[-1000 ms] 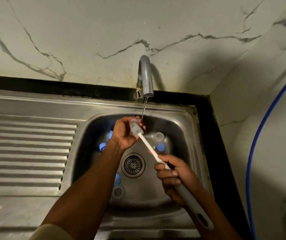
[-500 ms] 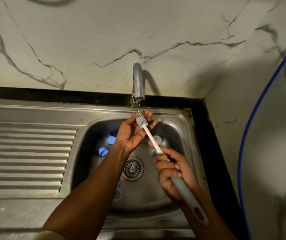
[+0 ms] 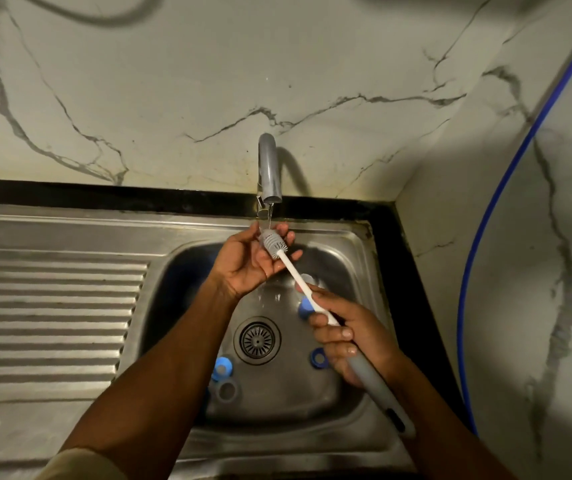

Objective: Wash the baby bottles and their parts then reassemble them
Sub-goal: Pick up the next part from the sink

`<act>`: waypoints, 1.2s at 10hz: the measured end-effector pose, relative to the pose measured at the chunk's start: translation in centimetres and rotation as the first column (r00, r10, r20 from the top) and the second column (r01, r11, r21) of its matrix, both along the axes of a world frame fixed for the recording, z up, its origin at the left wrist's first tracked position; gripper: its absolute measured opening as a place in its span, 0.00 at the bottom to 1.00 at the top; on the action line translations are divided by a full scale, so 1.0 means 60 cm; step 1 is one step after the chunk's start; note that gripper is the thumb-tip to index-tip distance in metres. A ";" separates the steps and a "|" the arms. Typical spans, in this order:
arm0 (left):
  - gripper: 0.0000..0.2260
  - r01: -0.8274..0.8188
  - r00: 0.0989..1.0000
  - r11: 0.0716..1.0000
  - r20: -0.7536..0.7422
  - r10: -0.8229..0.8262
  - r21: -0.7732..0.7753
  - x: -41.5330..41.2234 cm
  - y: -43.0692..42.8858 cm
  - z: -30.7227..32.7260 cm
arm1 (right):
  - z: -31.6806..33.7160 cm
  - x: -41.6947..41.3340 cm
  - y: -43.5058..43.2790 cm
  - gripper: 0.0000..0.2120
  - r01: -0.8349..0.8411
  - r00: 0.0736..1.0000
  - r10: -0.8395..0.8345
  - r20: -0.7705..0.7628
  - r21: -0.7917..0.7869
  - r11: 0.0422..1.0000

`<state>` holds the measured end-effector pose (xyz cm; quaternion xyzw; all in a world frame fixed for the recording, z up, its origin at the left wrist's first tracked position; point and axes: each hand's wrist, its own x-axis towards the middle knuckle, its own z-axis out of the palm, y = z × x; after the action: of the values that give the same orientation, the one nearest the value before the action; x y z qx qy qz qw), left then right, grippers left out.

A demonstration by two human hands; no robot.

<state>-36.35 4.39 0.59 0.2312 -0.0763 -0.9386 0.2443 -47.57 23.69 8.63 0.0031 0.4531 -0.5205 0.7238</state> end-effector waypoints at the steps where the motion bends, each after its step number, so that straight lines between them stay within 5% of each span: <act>1: 0.11 -0.006 0.997 1.000 0.074 0.007 -0.025 -0.025 0.014 0.004 | 0.005 0.008 -0.003 0.18 0.058 0.991 -0.061 0.115 0.035 0.998; 2: 0.08 -0.003 0.956 0.996 0.293 0.029 -0.089 -0.026 0.010 0.007 | -0.007 0.010 -0.002 0.12 -0.211 0.570 0.243 -0.785 0.146 0.966; 3: 0.08 -0.027 0.865 0.980 0.487 0.122 -0.196 -0.030 0.002 0.012 | -0.027 0.010 0.001 0.16 -0.307 -0.354 0.329 -0.876 0.441 0.843; 4: 0.05 -0.053 0.830 0.964 0.526 0.188 -0.262 -0.024 -0.006 0.027 | -0.018 0.020 -0.004 0.15 -0.368 -0.147 0.231 -0.962 0.270 0.890; 5: 0.06 -0.035 0.976 0.993 0.209 0.058 -0.113 -0.006 -0.014 0.035 | 0.007 0.016 -0.013 0.12 -0.178 0.846 0.152 -0.510 -0.002 0.984; 6: 0.08 -0.054 0.995 0.997 0.084 0.059 -0.052 -0.019 -0.003 0.041 | 0.021 0.021 -0.007 0.15 -0.097 0.994 0.096 -0.049 -0.017 0.995; 7: 0.11 -0.074 0.959 0.997 0.273 0.078 -0.027 -0.047 -0.006 0.041 | 0.003 0.028 -0.007 0.10 -0.183 0.828 0.178 -0.532 0.043 0.982; 8: 0.13 0.014 0.791 0.977 0.600 0.120 -0.214 -0.068 -0.001 0.037 | -0.014 0.029 0.000 0.13 -0.324 -0.305 0.353 -0.884 0.445 0.835; 9: 0.11 0.020 0.757 0.971 0.638 0.140 -0.237 -0.074 -0.008 0.044 | -0.022 0.037 -0.001 0.18 -0.302 -0.419 0.309 -0.854 0.452 0.839; 10: 0.11 0.003 0.943 0.997 0.331 0.022 -0.073 -0.050 -0.009 0.059 | -0.010 0.020 -0.013 0.10 -0.221 0.621 0.173 -0.765 0.041 0.974; 11: 0.09 -0.021 0.986 0.998 0.163 0.031 -0.061 -0.038 -0.002 0.060 | 0.011 0.022 -0.011 0.14 -0.006 1.000 0.006 -0.011 -0.007 1.000; 12: 0.14 -0.007 0.920 0.998 0.391 0.028 -0.055 -0.051 -0.012 0.042 | 0.004 0.035 -0.015 0.08 -0.199 0.757 0.210 -0.618 0.088 0.976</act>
<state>-39.40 3.70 3.12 0.4081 -0.1462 -0.8690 0.2385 -45.47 22.79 8.89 -0.2126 0.6689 -0.4061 0.5852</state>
